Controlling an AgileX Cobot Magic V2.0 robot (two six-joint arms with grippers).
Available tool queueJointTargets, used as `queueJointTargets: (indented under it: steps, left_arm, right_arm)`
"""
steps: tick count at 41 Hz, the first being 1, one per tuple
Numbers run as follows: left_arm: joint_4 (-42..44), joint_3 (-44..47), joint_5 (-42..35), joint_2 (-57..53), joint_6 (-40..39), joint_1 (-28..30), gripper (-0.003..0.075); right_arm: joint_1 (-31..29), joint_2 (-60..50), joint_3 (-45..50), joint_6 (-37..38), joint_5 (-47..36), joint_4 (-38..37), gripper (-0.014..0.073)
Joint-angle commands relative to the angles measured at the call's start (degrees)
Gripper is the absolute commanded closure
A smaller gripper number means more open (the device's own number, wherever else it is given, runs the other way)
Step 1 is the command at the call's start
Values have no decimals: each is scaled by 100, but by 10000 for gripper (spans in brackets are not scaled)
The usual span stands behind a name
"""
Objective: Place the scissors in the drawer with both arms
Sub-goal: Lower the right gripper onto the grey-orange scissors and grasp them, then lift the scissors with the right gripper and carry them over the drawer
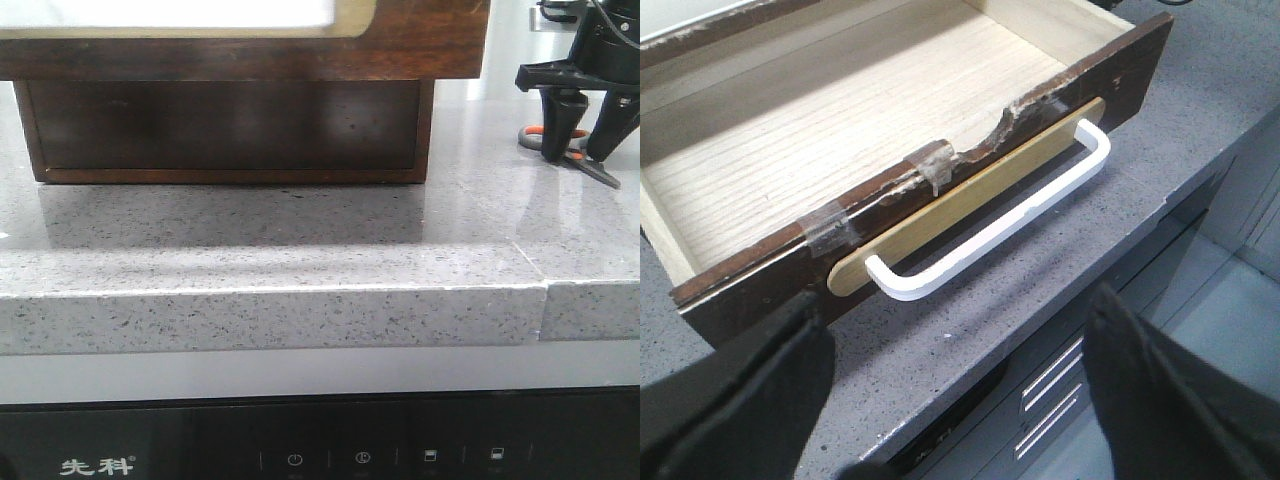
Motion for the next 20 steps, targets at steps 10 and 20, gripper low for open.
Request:
queueJointTargets:
  steps: [10, 20]
  left_arm:
    - [0, -193, -431, 5, -67, -53, 207]
    - [0, -193, -431, 5, -67, -53, 207]
  right_arm:
    - [-18, -202, -156, -52, -68, 34, 424]
    - [-18, -342, -156, -52, 92, 34, 516]
